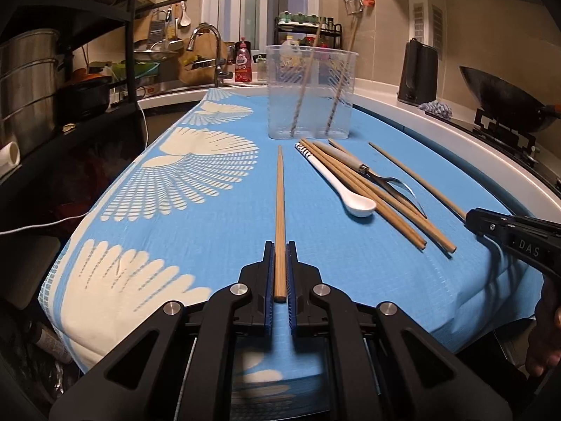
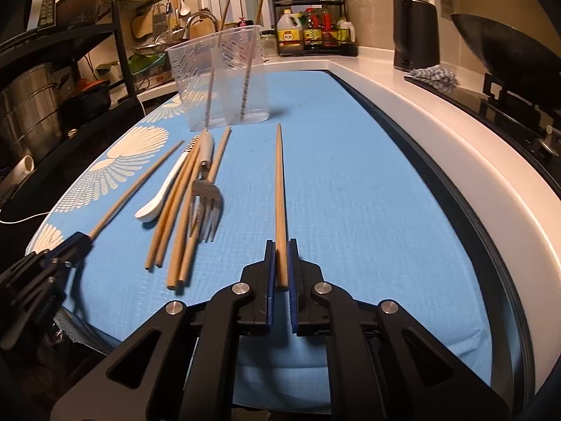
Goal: Organize utensils
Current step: 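Close the left tool on a wooden chopstick while the right tool grasps another chopstick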
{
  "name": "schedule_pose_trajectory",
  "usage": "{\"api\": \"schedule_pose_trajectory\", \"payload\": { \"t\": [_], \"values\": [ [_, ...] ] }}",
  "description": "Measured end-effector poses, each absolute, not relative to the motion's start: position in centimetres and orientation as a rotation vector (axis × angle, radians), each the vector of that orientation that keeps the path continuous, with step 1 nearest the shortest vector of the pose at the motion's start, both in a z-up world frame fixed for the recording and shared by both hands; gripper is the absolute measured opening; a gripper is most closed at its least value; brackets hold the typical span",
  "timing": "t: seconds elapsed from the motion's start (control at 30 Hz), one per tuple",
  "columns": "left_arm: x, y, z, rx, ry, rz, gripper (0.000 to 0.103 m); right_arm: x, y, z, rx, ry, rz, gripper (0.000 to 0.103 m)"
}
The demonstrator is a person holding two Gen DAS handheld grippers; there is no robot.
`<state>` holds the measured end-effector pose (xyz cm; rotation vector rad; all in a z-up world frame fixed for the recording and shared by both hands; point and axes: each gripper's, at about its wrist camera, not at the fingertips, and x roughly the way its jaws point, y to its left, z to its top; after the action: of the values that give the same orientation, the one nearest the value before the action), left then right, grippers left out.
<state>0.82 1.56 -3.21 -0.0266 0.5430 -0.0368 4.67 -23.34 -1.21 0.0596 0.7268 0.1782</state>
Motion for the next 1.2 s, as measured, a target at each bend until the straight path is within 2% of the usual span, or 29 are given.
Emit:
{"api": "schedule_pose_trajectory", "payload": {
  "t": [1.2],
  "values": [
    [1.25,1.88,-3.54,-0.035,0.532,-0.008,0.009,5.18,-23.35,-1.34,0.029,0.713,0.174,0.011]
  ]
}}
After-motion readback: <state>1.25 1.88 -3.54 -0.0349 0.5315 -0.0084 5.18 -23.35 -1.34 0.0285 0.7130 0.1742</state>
